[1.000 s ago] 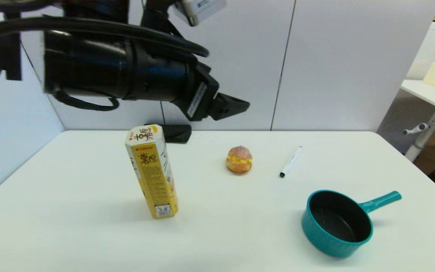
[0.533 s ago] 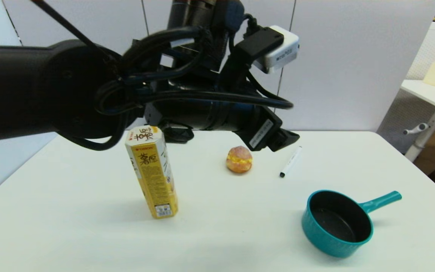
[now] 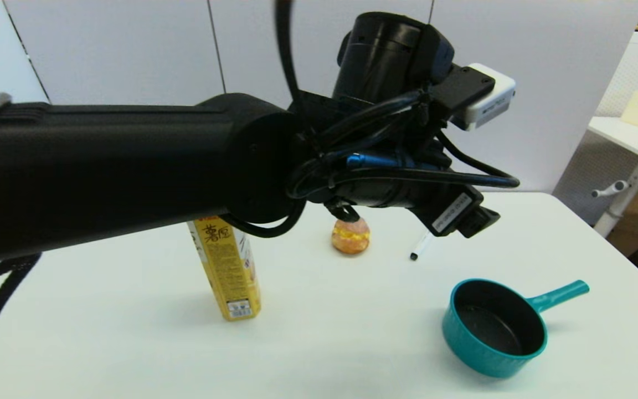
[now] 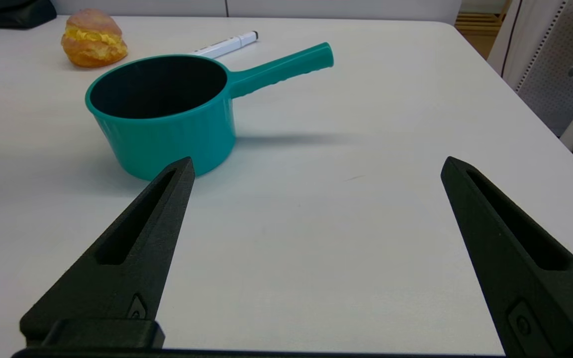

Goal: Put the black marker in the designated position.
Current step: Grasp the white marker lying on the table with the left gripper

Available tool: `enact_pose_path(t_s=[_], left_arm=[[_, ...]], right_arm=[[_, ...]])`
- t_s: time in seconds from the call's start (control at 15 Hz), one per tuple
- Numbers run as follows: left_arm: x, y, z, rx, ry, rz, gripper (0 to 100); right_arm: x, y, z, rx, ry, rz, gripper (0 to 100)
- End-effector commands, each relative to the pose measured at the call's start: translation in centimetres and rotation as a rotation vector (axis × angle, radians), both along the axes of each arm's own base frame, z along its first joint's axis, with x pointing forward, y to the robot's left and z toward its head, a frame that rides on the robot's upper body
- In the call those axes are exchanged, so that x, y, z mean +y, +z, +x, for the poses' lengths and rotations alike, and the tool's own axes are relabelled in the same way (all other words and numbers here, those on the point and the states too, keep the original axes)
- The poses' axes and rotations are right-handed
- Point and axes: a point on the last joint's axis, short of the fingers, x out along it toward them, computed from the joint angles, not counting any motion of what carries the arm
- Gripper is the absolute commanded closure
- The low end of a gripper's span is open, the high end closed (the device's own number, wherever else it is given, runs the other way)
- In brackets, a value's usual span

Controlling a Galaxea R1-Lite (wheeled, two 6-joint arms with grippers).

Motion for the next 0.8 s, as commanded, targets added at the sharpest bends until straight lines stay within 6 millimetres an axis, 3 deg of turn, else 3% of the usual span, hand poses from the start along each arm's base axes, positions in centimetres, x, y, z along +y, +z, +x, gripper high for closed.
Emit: enact_pose_path(t_s=[0.07, 0.6, 0.8], left_arm=[[-3.0, -3.5, 1.2, 0.047, 0.001, -0.006, 0], [-5.4, -6.9, 3.2, 0.075, 0.078, -0.111, 0], [-5.7, -8.5, 5.0, 0.059, 0.098, -0.155, 0]], right_arm=[[0.0, 0.0, 0.0, 0.001, 0.001, 0.0, 0], [0.0, 0.0, 0.0, 0.001, 0.001, 0.0, 0], [0.0, 0.0, 0.0, 0.001, 0.001, 0.0, 0]])
